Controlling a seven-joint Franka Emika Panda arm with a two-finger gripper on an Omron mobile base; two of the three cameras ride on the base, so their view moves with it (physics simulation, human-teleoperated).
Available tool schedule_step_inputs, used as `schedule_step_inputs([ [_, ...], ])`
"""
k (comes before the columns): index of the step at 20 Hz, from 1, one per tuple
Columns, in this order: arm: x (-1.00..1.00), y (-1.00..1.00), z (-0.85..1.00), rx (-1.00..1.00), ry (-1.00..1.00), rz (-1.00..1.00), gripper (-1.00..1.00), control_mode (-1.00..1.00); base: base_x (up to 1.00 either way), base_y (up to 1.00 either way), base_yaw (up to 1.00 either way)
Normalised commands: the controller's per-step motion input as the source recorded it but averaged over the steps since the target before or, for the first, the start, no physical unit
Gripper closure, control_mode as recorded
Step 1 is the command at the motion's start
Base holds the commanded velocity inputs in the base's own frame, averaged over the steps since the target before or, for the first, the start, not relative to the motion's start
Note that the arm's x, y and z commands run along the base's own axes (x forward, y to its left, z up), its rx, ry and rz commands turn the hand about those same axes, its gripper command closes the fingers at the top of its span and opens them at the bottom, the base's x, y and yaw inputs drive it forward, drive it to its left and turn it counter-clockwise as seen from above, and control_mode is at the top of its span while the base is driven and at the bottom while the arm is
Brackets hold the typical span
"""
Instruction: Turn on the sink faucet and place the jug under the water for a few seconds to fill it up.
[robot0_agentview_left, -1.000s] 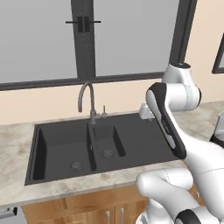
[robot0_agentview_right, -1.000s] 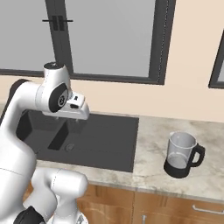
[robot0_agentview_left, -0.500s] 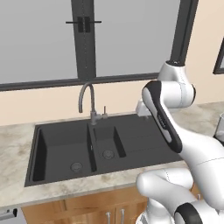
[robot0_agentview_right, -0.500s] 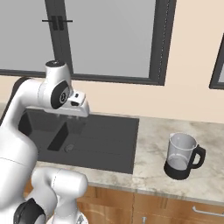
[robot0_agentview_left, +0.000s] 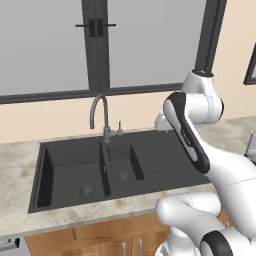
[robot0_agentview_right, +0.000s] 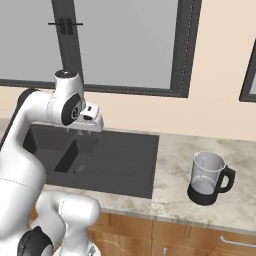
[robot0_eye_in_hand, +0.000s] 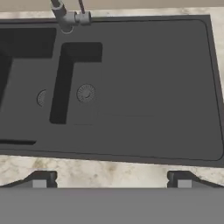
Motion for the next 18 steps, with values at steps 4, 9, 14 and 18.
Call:
schedule_step_inputs([
  [4, 0.0, 0.0, 0.0, 0.19, -0.59, 0.18, -1.0, -1.0, 0.0, 0.0, 0.0],
  [9, 0.04, 0.06, -0.02, 0.09, -0.47, 0.24, -1.0, -1.0, 0.0, 0.0, 0.0],
  [14, 0.44, 0.28, 0.0, 0.04, -0.21, 0.26, -1.0, -1.0, 0.0, 0.0, 0.0],
  [18, 0.67, 0.3, 0.0, 0.02, -0.02, 0.21, -1.0, -1.0, 0.0, 0.0, 0.0],
])
